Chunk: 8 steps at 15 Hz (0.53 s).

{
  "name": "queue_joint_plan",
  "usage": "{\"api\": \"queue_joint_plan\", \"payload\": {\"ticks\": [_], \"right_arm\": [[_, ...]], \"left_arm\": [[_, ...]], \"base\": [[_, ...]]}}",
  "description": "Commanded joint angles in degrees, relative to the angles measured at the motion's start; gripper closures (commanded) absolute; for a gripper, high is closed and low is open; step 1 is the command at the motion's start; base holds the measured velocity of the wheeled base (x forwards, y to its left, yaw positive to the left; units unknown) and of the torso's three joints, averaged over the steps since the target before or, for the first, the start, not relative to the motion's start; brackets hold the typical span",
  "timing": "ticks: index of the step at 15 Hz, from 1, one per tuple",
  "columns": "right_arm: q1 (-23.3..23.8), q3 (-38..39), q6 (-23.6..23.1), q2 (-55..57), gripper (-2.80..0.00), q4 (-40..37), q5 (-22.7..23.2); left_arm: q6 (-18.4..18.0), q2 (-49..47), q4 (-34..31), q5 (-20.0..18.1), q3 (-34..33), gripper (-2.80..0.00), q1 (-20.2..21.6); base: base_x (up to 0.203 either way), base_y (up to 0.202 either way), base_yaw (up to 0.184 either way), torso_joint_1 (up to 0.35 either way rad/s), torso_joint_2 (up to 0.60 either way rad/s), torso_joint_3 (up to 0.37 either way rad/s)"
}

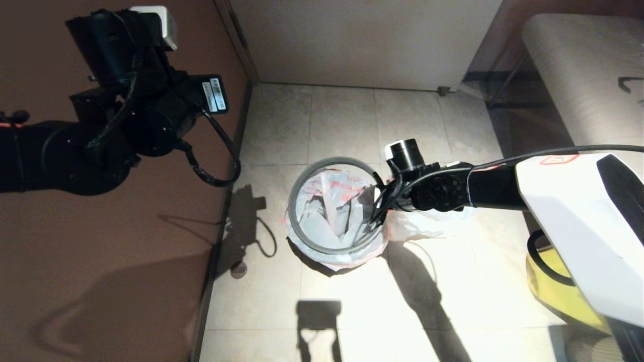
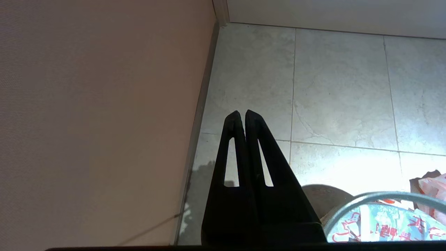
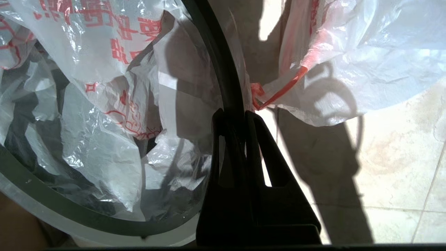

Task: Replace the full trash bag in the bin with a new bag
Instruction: Place the trash can ring on the trash can

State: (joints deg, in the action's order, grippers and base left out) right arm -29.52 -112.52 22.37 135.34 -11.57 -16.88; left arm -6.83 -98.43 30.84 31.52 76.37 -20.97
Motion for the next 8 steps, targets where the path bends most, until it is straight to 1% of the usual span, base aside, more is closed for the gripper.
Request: {"api": "queue_joint_plan", "payload": {"ticks": [1, 8], "right_arm": [[-0.1, 0.0, 0.1, 0.8, 0.00, 0.0, -0.1], [0.1, -0.1, 0.1, 4.3, 0.00, 0.4, -0.1]], "left_arm": [[0.0, 0.1, 0.2, 0.2, 0.0, 0.00, 0.0], [0.0, -0.1, 0.2, 0.2, 0.0, 0.00, 0.0]], "base": [[0.000, 0.000, 0.000, 0.000, 0.00, 0.000], [0.000, 0.000, 0.000, 0.000, 0.00, 0.000]]}}
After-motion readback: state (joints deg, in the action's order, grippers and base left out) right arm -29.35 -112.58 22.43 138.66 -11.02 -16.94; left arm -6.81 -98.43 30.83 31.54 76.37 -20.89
